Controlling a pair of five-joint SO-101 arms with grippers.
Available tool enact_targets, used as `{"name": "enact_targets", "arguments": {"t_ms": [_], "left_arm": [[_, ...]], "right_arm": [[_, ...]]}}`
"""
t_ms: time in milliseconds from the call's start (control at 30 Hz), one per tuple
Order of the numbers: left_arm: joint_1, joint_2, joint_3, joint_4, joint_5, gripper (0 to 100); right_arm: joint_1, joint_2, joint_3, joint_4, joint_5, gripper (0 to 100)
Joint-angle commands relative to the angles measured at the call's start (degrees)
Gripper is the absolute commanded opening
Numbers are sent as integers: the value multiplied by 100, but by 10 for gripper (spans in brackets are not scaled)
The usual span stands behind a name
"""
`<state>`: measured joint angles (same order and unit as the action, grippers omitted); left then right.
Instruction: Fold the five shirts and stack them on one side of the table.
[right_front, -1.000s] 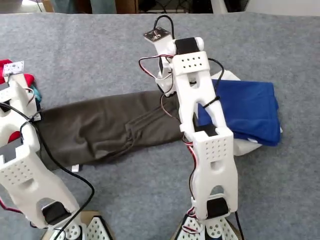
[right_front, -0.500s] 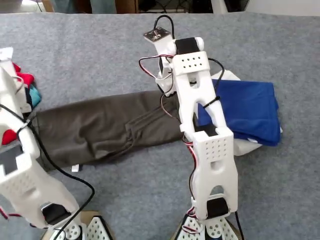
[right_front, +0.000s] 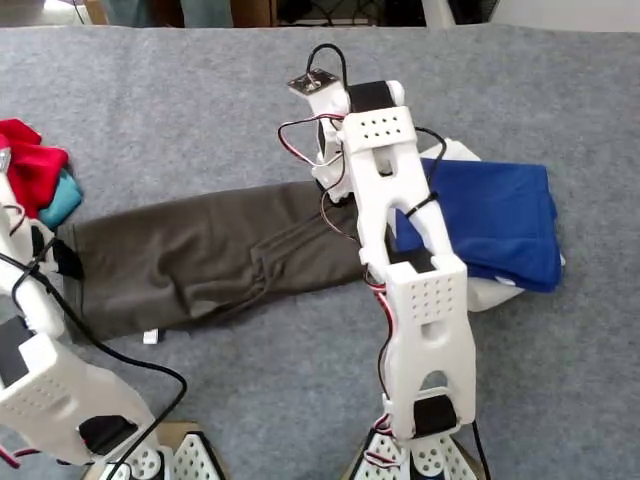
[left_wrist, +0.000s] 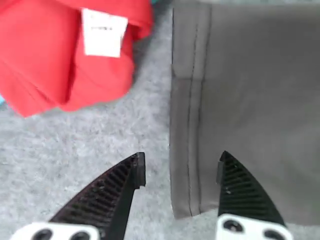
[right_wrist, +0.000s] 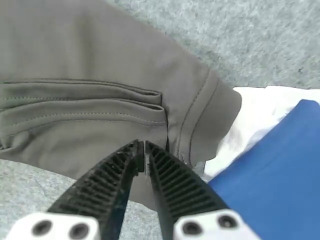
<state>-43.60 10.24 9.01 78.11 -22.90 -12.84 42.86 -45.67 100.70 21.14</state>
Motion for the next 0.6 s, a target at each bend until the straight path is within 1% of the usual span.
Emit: {"name": "enact_targets", "arguments": {"t_ms": [0, 100, 167, 367, 567], "left_arm": [[4, -114, 251, -404, -26, 252], [22, -105, 716, -1046, -9, 252], [119, -114, 989, -1301, -26, 252], [171, -105, 1367, -1407, -18, 252], [171, -105, 1411, -1407, -9, 246]], "right_arm": [[-53, -338, -22, 9, -18, 15], [-62, -338, -22, 9, -18, 15], [-62, -338, -22, 9, -18, 15], [-70, -338, -22, 9, -18, 15], [-70, -338, -22, 9, -18, 15]]}}
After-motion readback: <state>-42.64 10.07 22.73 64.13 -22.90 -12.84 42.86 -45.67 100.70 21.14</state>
